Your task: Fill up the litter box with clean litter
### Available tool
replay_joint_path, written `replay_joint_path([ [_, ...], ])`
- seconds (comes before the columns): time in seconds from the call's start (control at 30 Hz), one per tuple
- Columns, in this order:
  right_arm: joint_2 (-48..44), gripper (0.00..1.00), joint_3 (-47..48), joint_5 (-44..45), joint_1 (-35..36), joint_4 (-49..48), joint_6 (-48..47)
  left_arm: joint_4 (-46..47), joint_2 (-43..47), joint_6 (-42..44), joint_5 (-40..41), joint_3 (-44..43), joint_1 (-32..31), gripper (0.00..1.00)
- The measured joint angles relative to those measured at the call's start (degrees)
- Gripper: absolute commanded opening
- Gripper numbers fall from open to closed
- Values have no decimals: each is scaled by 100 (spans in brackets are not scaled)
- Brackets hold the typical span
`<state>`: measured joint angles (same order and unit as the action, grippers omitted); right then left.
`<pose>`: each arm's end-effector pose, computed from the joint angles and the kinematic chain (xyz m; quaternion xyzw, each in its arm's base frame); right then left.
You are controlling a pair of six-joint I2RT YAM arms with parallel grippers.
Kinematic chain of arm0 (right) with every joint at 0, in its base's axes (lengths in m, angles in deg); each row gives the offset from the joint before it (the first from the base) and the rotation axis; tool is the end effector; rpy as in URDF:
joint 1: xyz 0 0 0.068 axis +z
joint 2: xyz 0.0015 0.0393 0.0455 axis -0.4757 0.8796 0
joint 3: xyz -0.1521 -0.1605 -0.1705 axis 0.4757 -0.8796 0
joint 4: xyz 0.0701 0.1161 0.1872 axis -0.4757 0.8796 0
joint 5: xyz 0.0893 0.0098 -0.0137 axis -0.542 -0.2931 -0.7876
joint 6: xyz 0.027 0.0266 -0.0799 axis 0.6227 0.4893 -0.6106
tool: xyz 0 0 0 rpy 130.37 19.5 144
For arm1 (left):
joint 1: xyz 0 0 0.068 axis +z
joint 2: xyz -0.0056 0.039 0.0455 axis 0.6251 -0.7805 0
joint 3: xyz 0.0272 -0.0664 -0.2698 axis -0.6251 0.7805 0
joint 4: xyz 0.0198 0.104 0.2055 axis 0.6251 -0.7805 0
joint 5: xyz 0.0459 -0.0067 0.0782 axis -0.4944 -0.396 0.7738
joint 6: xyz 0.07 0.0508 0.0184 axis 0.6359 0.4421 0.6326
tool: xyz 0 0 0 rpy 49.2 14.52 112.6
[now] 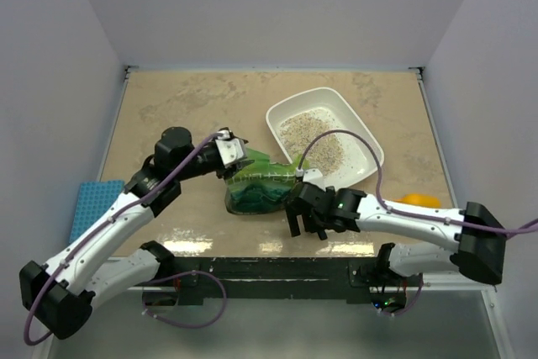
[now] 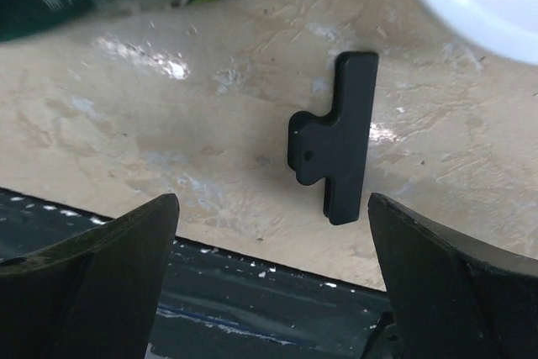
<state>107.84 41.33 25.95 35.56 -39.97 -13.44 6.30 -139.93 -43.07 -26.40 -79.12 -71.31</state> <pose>0.1118 0.1726 0.1989 -0.1189 0.9564 0.0884 0.2516 0.1628 -0.1500 0.3256 0.5084 0.5964 -0.2373 0.5740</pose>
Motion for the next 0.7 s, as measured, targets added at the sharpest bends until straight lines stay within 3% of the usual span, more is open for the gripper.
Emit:
replay_joint_path([
  [0.3,1054,96,2,667,577,96,758,-238,964,-721,938,-424,0,52],
  [0.7,1241,64,48,1384,577,289,1429,-483,1596,-957,968,-177,-2,52],
])
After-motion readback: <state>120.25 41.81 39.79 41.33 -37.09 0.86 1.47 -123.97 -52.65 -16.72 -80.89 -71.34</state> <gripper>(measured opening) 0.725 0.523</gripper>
